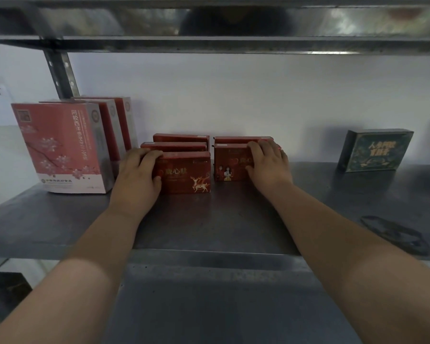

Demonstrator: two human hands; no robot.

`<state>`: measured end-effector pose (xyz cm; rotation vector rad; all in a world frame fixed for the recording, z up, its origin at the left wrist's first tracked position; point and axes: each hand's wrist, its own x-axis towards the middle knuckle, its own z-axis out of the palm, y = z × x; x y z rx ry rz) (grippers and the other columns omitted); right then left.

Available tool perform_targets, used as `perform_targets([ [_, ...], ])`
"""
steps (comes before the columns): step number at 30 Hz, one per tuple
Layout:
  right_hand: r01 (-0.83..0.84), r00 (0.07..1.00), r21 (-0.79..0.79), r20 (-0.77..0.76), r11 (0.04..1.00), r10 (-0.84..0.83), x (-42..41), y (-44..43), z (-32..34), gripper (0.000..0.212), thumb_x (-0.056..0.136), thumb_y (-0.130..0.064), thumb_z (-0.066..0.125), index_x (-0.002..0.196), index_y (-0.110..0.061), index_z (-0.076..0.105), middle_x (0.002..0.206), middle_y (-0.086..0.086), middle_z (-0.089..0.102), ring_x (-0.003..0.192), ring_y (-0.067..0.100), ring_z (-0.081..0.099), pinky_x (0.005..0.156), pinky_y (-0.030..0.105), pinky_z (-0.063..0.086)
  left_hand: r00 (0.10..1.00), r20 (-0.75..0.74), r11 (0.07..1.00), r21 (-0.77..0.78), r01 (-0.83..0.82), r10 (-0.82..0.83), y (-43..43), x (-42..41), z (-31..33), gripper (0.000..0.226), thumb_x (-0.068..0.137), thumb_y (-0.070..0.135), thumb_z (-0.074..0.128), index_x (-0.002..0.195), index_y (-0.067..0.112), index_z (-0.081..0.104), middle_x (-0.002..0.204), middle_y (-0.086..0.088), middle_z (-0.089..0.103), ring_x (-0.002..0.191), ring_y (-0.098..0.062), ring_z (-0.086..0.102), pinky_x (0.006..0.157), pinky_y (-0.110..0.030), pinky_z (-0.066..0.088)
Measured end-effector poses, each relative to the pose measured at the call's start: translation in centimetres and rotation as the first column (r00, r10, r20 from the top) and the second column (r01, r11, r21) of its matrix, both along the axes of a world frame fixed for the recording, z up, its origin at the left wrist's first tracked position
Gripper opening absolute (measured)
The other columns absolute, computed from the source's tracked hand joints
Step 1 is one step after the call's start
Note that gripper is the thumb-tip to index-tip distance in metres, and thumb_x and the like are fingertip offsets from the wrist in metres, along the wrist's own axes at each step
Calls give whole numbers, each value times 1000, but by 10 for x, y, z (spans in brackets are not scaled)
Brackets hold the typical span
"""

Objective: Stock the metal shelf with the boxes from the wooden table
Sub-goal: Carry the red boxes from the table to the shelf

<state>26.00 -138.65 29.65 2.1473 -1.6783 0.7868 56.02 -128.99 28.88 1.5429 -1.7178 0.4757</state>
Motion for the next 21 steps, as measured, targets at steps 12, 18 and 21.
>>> perform_targets([
  [12, -94, 983, 25, -158, 995, 97, 6, 17, -1, 53, 87, -29, 64, 136, -26, 44, 163, 16, 17, 153, 40, 0, 121, 62, 7, 1000, -8, 1000, 17, -15, 15, 3, -2, 1, 61, 84, 7, 69, 142, 16, 49, 142, -12, 43, 136, -33, 30, 114, -46, 29],
  [18, -83, 981, 91, -170, 992, 98, 6, 17, -2, 56, 88, -27, 63, 141, -28, 43, 165, 13, 9, 154, 39, -6, 122, 61, 5, 1000, -6, 999, 30, -17, 17, 5, -4, 1, 61, 86, 7, 68, 142, 16, 48, 144, -12, 42, 138, -33, 29, 115, -46, 28],
  [21, -94, 981, 93, -159, 991, 108, 6, 16, -3, 56, 88, -26, 64, 141, -27, 44, 165, 13, 9, 153, 40, -6, 122, 62, 4, 1000, -15, 999, 32, -12, 12, 5, -4, 2, 61, 85, 6, 68, 142, 17, 47, 143, -12, 42, 138, -34, 30, 114, -47, 29],
])
